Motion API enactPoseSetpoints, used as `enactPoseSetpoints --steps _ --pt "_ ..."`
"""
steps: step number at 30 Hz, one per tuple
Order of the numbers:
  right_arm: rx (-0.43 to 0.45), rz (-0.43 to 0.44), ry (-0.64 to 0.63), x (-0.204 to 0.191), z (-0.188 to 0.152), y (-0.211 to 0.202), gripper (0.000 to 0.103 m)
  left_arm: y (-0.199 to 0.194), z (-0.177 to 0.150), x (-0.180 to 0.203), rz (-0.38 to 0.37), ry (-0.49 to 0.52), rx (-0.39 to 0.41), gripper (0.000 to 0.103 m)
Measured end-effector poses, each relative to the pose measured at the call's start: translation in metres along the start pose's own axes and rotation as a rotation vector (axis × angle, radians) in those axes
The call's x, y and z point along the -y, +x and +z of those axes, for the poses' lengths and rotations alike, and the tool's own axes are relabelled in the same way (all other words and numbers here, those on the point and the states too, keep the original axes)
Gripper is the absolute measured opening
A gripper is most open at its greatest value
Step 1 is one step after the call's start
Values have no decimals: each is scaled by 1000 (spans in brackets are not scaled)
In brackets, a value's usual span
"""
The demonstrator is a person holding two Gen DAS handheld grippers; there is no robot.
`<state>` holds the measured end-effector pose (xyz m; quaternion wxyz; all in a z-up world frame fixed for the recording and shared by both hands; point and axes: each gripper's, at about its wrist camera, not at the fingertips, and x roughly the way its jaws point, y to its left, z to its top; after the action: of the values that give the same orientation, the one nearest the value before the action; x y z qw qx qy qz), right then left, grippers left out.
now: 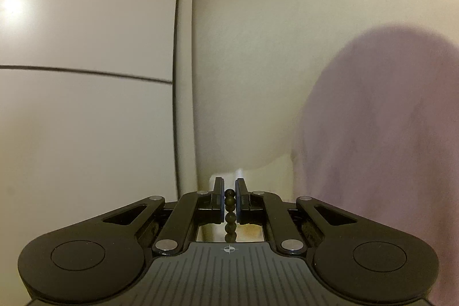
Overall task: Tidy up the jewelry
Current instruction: 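Lift the dark bead strand high with the right gripper to untangle it, then lower the strand into the tray and open the right gripper, then move the right gripper to the black watch on the pile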
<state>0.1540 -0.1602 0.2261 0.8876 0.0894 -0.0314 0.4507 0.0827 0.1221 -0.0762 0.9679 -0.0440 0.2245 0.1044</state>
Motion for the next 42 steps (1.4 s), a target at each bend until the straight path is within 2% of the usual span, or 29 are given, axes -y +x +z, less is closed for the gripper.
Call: enactPoseSetpoints --steps 6,14,19,23,27,31,32,34,35,36,42 --pt "-147 9 78 4 -46 11 7 0 0 0 -2 0 0 7" --pt "-406 0 203 19 -139 25 7 0 0 0 1 4 -3 7" --pt "-533 -21 263 22 -195 27 7 1 -1 0 2 7 -7 7" --pt "-593 -20 300 23 -234 23 7 1 -2 -1 6 10 -13 7" --pt "-648 -16 296 20 -253 33 7 2 -2 0 9 10 -15 7" --pt "-694 -34 241 15 -266 36 8 2 -2 0 9 12 -16 7" --pt "-701 -34 238 14 -269 36 10 2 -2 0 10 12 -16 7" --pt "-707 -31 237 14 -274 36 27 3 -2 0 11 12 -17 7" --pt "-702 -32 234 14 -276 36 48 3 -2 0 12 13 -17 6" --pt "-692 -32 227 13 -275 35 61 3 -2 0 12 14 -18 7" --pt "-657 -35 194 11 -269 25 62 3 -2 0 14 14 -19 7"
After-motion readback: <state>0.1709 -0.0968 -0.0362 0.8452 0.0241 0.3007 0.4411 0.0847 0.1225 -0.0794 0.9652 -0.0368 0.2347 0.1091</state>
